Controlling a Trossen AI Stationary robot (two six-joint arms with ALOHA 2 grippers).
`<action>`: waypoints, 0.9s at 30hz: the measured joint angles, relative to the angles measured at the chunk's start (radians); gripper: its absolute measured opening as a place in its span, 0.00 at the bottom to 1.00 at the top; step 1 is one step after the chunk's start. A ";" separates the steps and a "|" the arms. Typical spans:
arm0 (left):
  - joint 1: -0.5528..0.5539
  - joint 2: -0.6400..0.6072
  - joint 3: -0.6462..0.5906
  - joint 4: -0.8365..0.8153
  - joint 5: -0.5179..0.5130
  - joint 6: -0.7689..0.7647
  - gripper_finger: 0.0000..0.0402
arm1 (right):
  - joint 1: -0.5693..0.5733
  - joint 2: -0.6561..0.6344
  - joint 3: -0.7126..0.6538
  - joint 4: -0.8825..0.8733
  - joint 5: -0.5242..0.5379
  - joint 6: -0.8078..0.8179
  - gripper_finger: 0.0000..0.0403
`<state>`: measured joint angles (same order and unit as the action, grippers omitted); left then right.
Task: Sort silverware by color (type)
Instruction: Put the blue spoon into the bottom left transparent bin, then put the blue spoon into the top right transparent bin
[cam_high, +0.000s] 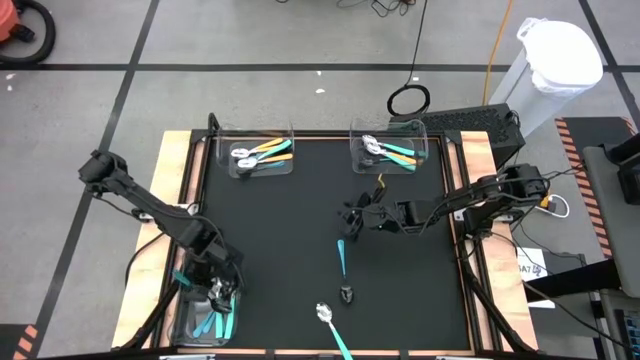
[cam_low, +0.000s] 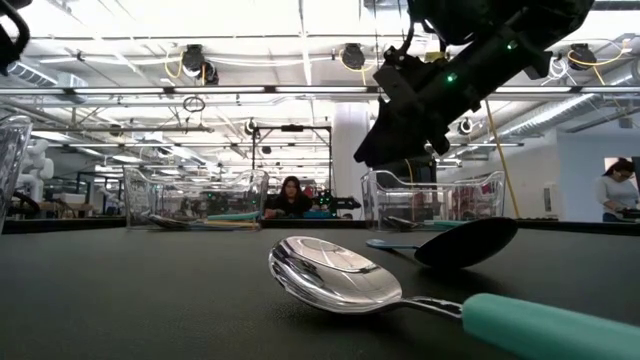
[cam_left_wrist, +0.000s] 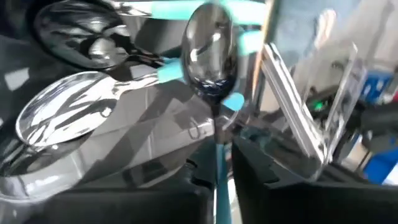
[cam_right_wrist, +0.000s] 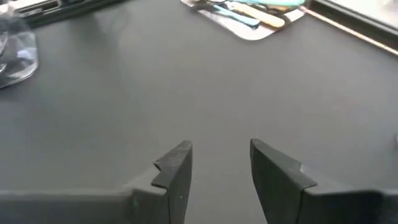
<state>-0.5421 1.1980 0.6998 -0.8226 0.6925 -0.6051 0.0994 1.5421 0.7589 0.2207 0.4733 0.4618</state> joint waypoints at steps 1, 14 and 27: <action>0.000 0.007 0.000 0.002 -0.007 -0.033 0.10 | 0.000 0.000 0.000 0.000 -0.008 0.000 0.37; 0.037 0.015 0.033 -0.001 0.006 -0.216 0.33 | 0.000 0.000 0.000 -0.024 -0.125 0.118 0.47; 0.039 -0.018 0.260 0.120 -0.539 0.120 0.18 | 0.097 0.000 0.010 -0.121 -0.454 0.068 0.36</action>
<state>-0.5034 1.1805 0.9598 -0.7030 0.1540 -0.4852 0.1961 1.5417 0.7693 0.1001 0.0189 0.5296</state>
